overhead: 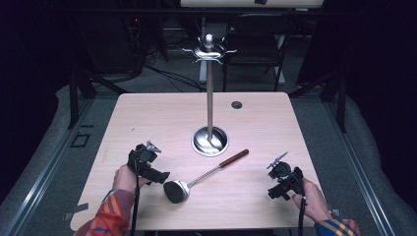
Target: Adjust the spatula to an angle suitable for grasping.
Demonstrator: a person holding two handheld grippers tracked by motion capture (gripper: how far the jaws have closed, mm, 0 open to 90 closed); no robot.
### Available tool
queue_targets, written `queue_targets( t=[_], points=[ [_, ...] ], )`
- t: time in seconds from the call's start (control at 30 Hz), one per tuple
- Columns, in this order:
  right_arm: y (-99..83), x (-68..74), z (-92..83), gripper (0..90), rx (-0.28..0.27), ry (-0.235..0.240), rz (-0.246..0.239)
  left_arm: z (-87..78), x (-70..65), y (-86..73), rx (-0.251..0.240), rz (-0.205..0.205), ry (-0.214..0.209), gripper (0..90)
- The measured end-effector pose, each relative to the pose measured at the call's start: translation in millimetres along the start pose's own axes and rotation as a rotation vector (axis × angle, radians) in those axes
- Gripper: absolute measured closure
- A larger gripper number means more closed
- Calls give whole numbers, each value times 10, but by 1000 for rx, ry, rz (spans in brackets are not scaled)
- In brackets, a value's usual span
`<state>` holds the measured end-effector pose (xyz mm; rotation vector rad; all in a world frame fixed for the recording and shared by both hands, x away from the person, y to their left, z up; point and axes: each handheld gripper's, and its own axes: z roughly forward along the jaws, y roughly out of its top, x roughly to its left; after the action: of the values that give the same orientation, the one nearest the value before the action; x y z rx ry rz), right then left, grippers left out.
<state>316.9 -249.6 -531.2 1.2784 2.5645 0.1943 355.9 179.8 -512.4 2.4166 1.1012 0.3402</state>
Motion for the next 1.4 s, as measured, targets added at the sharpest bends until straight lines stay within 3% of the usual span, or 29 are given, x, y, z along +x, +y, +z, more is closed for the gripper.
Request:
queue_targets(
  t=[0.07,0.13,0.27,0.37,0.4,0.43,0.47,0.6,0.67,0.73,0.77,0.83,0.87,1.03,1.1,1.13,1.23,1.27,1.37,1.4],
  points=[
    [9,15,-9,193,-2,4,4,-3,-16,15,-10,0,-2,1],
    [0,29,-9,185,-5,14,-2,-41,-48,64,-69,-3,-8,1],
    [-22,2,-3,189,-21,12,17,-33,-87,121,-89,-5,-3,1],
    [-6,-11,-5,191,1,14,8,48,-144,206,-68,12,-37,1],
    [-19,24,33,188,-43,21,44,66,-177,235,-59,19,-43,1],
    [-4,19,6,183,-5,17,9,74,-209,265,-44,32,-59,2],
    [-1,26,-9,181,-2,17,-14,78,-250,288,-45,40,-63,19],
    [-4,20,2,185,-15,22,1,99,-352,364,-36,86,-117,27],
    [-2,30,4,182,-15,36,7,154,-424,407,-9,107,-137,34],
    [1,27,-14,183,-5,26,-5,165,-450,421,-3,117,-137,48],
    [-5,38,-8,183,-26,30,11,172,-470,435,-3,127,-141,66],
    [6,13,-10,182,-10,24,3,195,-500,465,-2,131,-151,157],
    [11,9,-3,182,8,24,-1,208,-511,480,2,135,-157,157],
    [-2,17,-22,180,-30,23,11,271,-591,549,10,159,-175,219],
    [1,-5,-21,177,-6,20,6,292,-620,576,8,169,-190,311],
    [-3,-6,-8,174,1,22,11,306,-637,590,11,179,-196,371],
    [-1,-4,-17,175,3,20,8,380,-718,613,30,206,-214,430],
    [-1,3,-20,174,-2,28,8,441,-782,625,52,233,-211,475],
    [-7,4,-8,173,-4,22,10,500,-839,638,67,256,-202,544],
    [-2,-6,-16,173,18,22,2,557,-871,653,83,272,-201,567]
  ],
)
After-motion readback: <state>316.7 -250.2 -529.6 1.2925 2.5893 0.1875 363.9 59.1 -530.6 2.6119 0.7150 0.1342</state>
